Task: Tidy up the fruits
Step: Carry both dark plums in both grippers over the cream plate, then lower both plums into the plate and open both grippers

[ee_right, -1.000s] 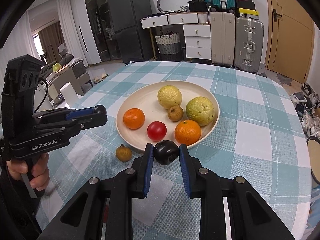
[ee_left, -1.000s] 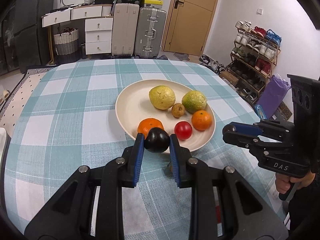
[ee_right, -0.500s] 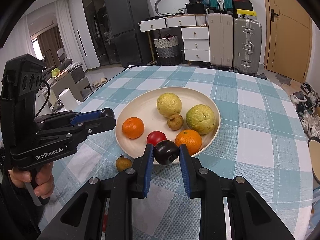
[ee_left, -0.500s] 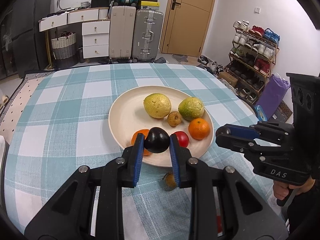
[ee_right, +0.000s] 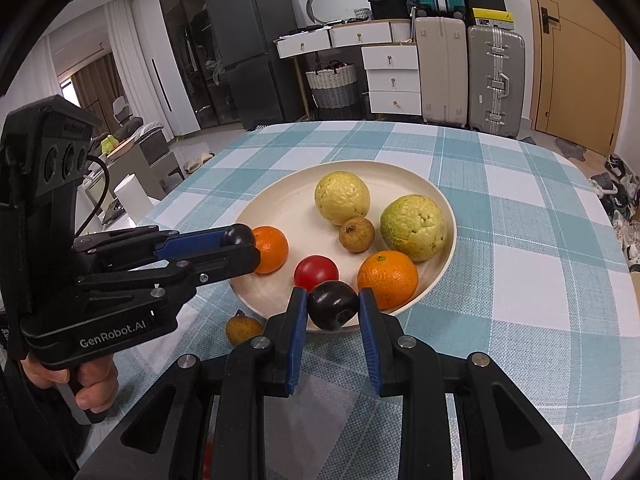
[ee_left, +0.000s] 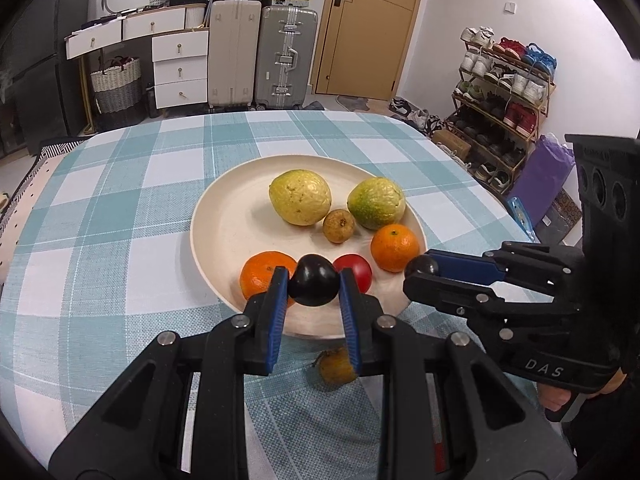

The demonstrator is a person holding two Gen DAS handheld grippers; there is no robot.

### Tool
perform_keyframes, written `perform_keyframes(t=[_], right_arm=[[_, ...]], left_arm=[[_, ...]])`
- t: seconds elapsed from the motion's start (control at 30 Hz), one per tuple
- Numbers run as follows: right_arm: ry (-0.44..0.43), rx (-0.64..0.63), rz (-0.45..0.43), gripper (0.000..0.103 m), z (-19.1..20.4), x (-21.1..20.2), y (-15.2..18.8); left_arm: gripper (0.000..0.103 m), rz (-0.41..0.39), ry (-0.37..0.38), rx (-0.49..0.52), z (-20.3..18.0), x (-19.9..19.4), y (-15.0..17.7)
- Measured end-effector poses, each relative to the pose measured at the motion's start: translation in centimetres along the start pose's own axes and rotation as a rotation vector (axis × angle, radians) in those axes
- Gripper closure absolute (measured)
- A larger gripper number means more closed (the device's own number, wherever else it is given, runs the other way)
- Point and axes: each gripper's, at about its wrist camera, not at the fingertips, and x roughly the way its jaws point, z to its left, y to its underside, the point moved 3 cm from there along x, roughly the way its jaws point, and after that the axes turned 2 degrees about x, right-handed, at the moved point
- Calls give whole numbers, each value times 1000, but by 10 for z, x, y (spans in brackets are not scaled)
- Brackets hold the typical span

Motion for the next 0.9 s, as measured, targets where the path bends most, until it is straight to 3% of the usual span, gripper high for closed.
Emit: perform_keyframes(t=[0.9], right_arm=[[17, 22, -2, 75, -3, 2, -1]], left_arm=[[80, 21, -4, 57, -12, 13, 7]])
